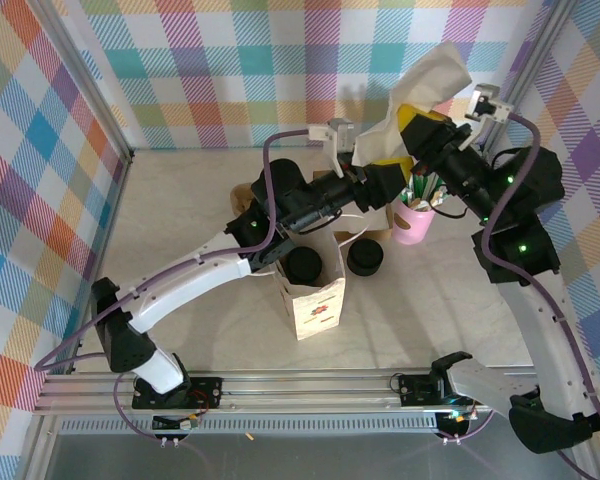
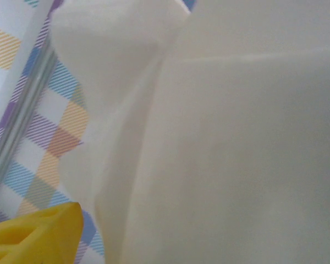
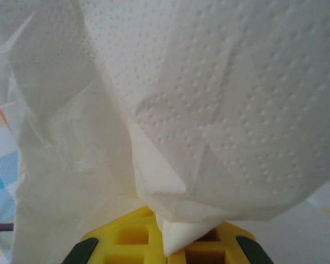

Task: Pack the takeout coffee

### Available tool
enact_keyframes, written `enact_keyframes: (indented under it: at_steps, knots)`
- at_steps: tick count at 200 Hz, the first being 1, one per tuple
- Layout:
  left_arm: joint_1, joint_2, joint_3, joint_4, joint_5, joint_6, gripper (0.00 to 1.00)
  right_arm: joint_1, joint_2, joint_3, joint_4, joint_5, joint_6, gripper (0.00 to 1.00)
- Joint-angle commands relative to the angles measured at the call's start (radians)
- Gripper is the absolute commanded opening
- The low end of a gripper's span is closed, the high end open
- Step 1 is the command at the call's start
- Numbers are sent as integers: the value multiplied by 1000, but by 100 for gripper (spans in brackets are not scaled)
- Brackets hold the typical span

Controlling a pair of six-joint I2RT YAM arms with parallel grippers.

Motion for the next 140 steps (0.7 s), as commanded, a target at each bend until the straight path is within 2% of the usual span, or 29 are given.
enact_keyframes:
  at_steps: [1, 37, 68, 101, 140]
  knots:
    - [-12, 25, 25, 182, 64, -52, 77, -5, -28, -35, 167, -28, 43, 0]
    - [-12, 66, 26, 308, 67, -124, 77, -6, -54, -93, 255, -33, 58, 0]
    - [-12, 57, -6, 349, 44, -124, 77, -5, -62, -105, 286, -35, 70, 0]
    - [-9, 27, -66, 424, 1, -118, 73, -5, -60, -111, 314, -35, 98, 0]
    - [-1, 19, -83, 478, 1, -134, 67, -5, -50, -117, 355, -73, 137, 0]
